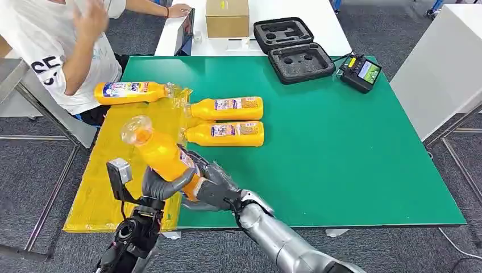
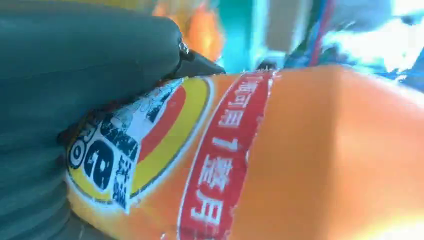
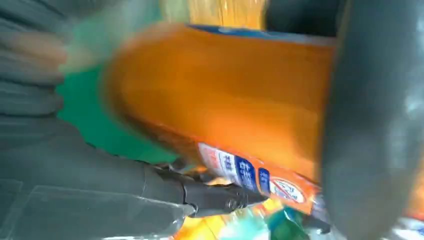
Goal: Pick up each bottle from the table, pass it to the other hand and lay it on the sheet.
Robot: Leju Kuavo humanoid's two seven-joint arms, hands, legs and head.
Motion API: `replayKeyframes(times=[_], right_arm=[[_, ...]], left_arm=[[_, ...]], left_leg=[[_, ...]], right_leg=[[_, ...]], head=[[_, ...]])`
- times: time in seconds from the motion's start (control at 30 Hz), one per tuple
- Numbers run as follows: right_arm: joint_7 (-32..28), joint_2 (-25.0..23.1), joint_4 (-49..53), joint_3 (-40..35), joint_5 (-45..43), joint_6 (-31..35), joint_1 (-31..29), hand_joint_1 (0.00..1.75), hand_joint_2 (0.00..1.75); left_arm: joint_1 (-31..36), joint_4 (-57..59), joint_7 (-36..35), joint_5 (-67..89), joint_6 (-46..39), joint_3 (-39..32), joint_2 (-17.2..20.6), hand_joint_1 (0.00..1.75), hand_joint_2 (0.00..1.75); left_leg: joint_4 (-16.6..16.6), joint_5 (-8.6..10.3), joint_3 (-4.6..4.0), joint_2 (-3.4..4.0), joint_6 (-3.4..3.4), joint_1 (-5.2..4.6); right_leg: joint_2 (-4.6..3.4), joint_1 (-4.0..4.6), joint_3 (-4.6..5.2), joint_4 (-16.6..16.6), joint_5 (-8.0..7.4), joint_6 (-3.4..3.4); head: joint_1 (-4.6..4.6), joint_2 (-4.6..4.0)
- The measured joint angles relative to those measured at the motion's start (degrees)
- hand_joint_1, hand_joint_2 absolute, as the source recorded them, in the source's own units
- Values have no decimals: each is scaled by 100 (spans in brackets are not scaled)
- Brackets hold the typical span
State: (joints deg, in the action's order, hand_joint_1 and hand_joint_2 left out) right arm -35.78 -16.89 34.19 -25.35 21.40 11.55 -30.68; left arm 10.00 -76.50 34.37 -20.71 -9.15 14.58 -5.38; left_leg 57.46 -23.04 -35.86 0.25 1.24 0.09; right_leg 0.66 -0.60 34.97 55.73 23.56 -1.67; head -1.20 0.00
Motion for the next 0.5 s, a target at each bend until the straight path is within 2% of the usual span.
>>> replayKeyframes(times=[0.1,0.23,0.33,0.5], right_arm=[[90,258,950,120,260,800,402,0,0],[216,577,2702,245,964,1763,1006,0,0],[197,677,3633,245,1328,2372,1376,0,0],[20,715,4455,192,1307,2790,1682,0,0]], left_arm=[[-15,-289,470,1334,-1203,-282,48,175,175],[-202,-570,557,2734,-2797,-719,208,175,175],[-261,-712,568,3987,-3054,-1118,230,175,175],[-185,-741,574,5749,-3078,-1837,101,175,175]], left_leg=[[0,0,-4,-13,1,0],[0,-2,-5,-9,0,0],[-2,-2,-10,-15,0,1],[-2,-2,-7,-9,0,0]], right_leg=[[14,0,-5,1,1,0],[8,0,2,0,2,1],[17,0,1,0,6,2],[9,0,7,-2,3,1]], head=[[2,0],[2,0],[7,0],[5,0]])
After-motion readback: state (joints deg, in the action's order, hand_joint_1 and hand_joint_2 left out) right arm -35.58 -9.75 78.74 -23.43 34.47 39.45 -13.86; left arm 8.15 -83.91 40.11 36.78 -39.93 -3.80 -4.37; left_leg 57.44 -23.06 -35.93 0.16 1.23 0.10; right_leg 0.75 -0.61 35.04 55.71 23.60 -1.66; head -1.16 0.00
